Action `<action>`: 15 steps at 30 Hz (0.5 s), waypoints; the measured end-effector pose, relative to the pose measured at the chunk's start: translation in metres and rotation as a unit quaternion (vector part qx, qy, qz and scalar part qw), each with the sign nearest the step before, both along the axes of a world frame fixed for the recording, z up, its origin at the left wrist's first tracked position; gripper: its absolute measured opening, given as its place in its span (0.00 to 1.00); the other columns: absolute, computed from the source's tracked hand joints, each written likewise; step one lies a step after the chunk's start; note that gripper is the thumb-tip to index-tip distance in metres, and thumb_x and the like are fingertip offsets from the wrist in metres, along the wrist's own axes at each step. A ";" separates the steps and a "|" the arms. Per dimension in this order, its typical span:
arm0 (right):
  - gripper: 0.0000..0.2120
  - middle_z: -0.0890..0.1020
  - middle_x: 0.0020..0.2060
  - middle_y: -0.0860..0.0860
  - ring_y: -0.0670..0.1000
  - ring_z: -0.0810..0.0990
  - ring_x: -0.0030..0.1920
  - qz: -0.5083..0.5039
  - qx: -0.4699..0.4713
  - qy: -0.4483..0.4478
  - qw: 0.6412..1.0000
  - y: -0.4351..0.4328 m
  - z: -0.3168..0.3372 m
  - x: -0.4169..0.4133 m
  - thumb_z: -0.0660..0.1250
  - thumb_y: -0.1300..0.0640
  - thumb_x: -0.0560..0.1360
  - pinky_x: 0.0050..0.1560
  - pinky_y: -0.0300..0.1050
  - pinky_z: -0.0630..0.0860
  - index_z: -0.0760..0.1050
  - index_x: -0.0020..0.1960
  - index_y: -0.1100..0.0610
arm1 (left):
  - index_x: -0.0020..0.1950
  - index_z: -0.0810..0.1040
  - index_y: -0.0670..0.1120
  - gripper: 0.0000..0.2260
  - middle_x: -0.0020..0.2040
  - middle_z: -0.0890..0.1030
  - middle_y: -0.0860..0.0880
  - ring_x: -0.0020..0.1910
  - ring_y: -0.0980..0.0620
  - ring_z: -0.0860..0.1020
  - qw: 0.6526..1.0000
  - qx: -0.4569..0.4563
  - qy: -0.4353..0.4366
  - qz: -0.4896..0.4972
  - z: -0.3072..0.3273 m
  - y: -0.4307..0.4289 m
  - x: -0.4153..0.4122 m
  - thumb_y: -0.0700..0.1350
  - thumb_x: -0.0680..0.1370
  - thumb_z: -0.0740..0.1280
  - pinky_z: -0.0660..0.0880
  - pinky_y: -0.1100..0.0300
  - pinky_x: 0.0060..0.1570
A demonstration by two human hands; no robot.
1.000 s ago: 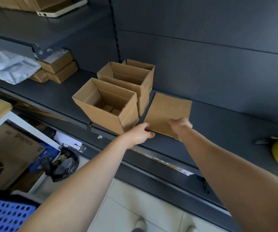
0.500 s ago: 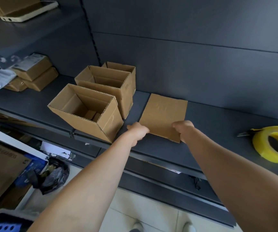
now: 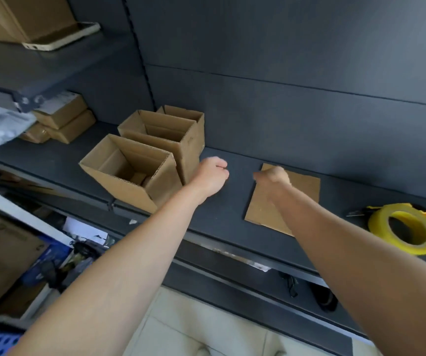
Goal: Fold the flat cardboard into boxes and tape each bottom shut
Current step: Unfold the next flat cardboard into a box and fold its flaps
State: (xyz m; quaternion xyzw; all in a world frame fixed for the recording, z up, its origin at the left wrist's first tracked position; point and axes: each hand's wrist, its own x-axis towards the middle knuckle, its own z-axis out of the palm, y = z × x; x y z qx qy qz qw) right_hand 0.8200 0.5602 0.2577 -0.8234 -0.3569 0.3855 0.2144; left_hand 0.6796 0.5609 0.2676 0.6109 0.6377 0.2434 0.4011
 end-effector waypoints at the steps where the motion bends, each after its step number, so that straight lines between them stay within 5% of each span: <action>1: 0.07 0.74 0.43 0.53 0.51 0.73 0.43 0.026 0.029 0.044 0.998 0.002 0.009 -0.018 0.61 0.55 0.77 0.54 0.46 0.72 0.69 0.40 0.55 | 0.64 0.76 0.46 0.14 0.58 0.76 0.50 0.53 0.52 0.75 0.999 0.037 0.002 0.024 0.017 -0.002 -0.012 0.39 0.80 0.60 0.72 0.65 0.44; 4: 0.06 0.69 0.33 0.49 0.48 0.69 0.33 0.070 0.038 0.141 0.987 -0.003 0.039 -0.067 0.61 0.58 0.78 0.42 0.43 0.70 0.71 0.42 0.56 | 0.62 0.77 0.46 0.13 0.58 0.77 0.51 0.54 0.56 0.75 0.985 0.149 0.007 0.086 0.057 -0.007 -0.058 0.38 0.81 0.59 0.73 0.64 0.53; 6: 0.12 0.73 0.39 0.48 0.49 0.75 0.43 0.094 0.025 0.181 0.979 -0.006 0.048 -0.095 0.60 0.56 0.79 0.54 0.46 0.77 0.73 0.60 0.60 | 0.59 0.78 0.46 0.11 0.57 0.76 0.51 0.54 0.55 0.75 0.969 0.198 0.022 0.146 0.070 -0.008 -0.095 0.38 0.81 0.59 0.72 0.63 0.57; 8: 0.19 0.73 0.42 0.50 0.50 0.73 0.48 0.107 0.017 0.213 0.971 -0.011 0.056 -0.116 0.62 0.52 0.79 0.63 0.48 0.73 0.70 0.66 0.61 | 0.61 0.76 0.45 0.12 0.62 0.73 0.46 0.60 0.49 0.73 0.950 0.213 0.080 0.214 0.070 -0.004 -0.134 0.38 0.80 0.59 0.70 0.57 0.62; 11: 0.28 0.74 0.61 0.53 0.54 0.73 0.61 0.109 0.005 0.278 0.954 -0.012 0.055 -0.139 0.64 0.43 0.77 0.63 0.47 0.72 0.65 0.71 0.57 | 0.72 0.65 0.43 0.19 0.72 0.63 0.40 0.71 0.40 0.61 0.938 0.086 0.210 0.262 0.054 0.005 -0.185 0.45 0.81 0.59 0.63 0.47 0.67; 15: 0.32 0.66 0.72 0.52 0.54 0.67 0.70 0.119 -0.011 0.297 0.947 -0.012 0.053 -0.156 0.65 0.43 0.76 0.68 0.49 0.69 0.60 0.74 0.55 | 0.77 0.54 0.41 0.27 0.74 0.61 0.41 0.71 0.40 0.64 0.957 -0.048 0.128 0.256 0.029 0.007 -0.212 0.50 0.82 0.58 0.65 0.49 0.65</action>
